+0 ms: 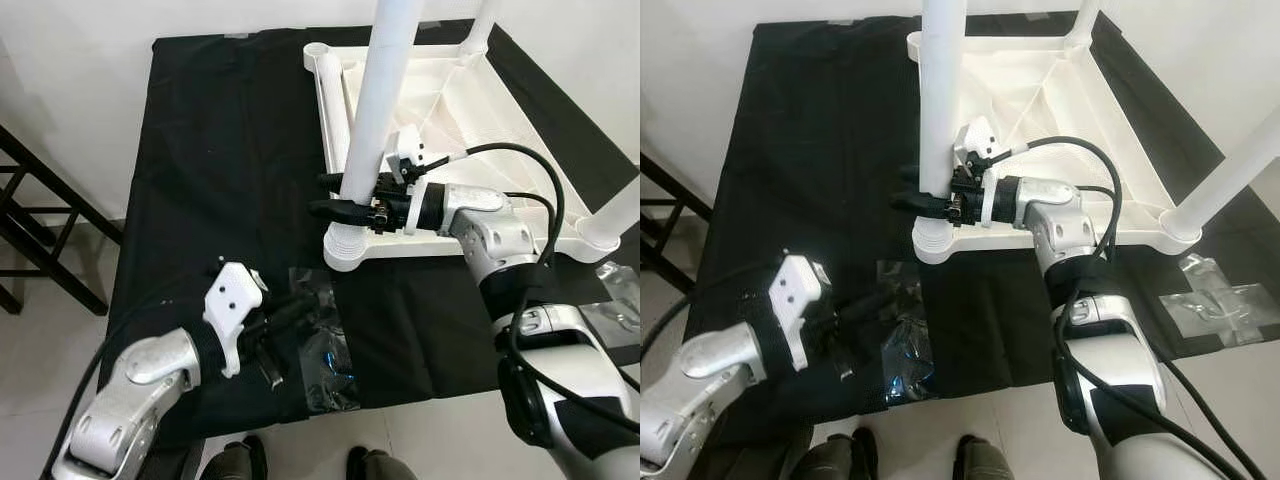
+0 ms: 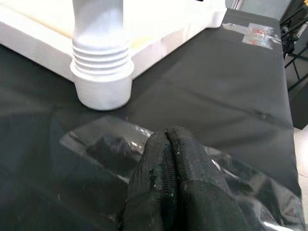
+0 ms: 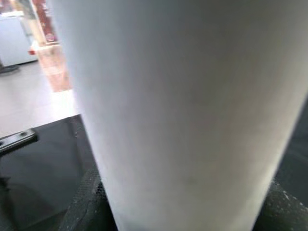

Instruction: Building children table

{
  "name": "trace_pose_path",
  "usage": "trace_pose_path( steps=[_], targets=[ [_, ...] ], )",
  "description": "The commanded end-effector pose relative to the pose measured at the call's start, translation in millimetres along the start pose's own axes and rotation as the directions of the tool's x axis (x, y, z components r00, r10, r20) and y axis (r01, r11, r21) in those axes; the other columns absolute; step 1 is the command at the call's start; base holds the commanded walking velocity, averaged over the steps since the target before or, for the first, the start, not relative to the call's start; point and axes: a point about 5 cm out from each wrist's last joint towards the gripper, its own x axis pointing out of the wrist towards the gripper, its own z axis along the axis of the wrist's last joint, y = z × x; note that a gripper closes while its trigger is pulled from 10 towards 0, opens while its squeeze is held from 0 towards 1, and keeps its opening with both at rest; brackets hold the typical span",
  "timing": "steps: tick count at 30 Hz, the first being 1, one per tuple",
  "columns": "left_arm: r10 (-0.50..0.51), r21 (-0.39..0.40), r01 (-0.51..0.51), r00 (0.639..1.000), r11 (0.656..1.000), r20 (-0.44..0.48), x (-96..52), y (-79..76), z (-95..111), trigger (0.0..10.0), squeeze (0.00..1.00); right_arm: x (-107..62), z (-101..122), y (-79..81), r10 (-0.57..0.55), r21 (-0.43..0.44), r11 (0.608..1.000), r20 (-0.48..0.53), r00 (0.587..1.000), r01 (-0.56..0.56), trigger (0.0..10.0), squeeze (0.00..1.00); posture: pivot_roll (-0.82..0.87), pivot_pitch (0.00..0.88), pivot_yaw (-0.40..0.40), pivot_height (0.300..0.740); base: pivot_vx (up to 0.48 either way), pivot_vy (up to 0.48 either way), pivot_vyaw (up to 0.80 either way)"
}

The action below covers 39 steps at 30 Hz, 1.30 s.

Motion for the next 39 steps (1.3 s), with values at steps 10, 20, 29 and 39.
trace_pose_path(
  steps=[10,20,29,39],
  targets=[
    [-0.011,-0.027,0.011,1.0,1.0,-0.004,-0.7,0.0,-9,10.0,0.0,-7.9,-93,84.7,-0.734,0.204,0.594,-0.259,0.628,0.778,0.0,0.0,0.02,0.256,-0.005,0.74,0.0,0.0,0.0],
    [-0.007,-0.053,0.01,0.999,0.999,0.043,7.2,1.5,-15,10.0,0.0,5.2,-85,68.8,-0.698,0.077,0.684,-0.218,0.682,0.725,10.0,0.0,0.01,0.214,-0.03,0.74,0.0,0.0,0.0],
    [0.018,-0.081,-0.01,0.995,0.997,0.097,6.0,4.6,-16,10.0,0.0,-13.1,-38,25.9,-0.532,0.078,0.841,-0.059,0.845,0.535,10.0,0.0,0.02,0.202,-0.033,0.74,0.0,0.0,0.0],
    [0.056,-0.032,-0.052,0.989,0.998,0.14,-9.4,12.1,1,10.0,0.0,-23.4,-15,-0.9,-0.23,0.027,0.973,0.001,0.973,0.23,10.0,0.0,0.05,0.197,-0.053,0.74,0.0,0.0,0.0]
  ],
)
